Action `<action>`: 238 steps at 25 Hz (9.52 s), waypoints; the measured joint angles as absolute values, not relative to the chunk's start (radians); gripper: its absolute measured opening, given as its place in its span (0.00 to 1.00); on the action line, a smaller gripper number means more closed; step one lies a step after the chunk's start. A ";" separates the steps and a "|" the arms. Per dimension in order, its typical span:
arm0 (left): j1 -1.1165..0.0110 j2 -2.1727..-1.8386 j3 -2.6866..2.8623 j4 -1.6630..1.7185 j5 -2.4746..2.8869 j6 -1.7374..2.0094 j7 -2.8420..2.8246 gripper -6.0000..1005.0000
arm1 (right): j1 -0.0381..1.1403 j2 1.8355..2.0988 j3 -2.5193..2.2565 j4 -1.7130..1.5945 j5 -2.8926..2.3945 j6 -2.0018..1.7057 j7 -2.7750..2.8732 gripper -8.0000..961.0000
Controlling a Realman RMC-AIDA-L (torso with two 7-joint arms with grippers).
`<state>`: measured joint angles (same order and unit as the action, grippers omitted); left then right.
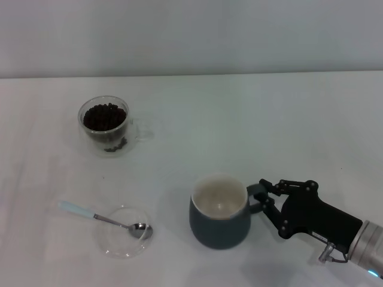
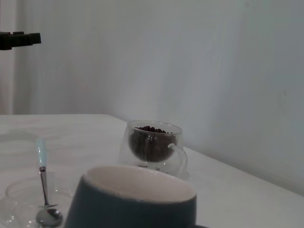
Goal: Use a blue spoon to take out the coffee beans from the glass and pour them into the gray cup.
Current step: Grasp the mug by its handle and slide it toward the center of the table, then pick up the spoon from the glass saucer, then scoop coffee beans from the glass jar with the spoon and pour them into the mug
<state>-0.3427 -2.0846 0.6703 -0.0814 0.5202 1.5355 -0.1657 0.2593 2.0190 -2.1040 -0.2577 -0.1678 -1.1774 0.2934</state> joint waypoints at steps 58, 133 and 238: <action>-0.254 -2.088 0.701 -0.204 0.907 1.646 -1.284 0.68 | 0.233 1.934 -1.256 -0.169 -0.163 -1.435 0.101 0.77; -0.365 -2.094 0.910 -0.190 0.988 1.373 -1.530 0.55 | 0.224 1.991 -1.222 -0.232 -0.171 -1.482 0.003 0.77; -0.737 -1.959 0.905 0.529 1.797 0.847 -2.003 0.14 | 0.219 2.011 -1.650 -0.182 -0.168 -1.643 0.264 0.76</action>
<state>-0.7367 -1.9592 0.9050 0.5292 1.7968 0.8469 -2.0033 0.2194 2.0110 -1.6504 -0.1822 -0.1677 -1.6433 0.2639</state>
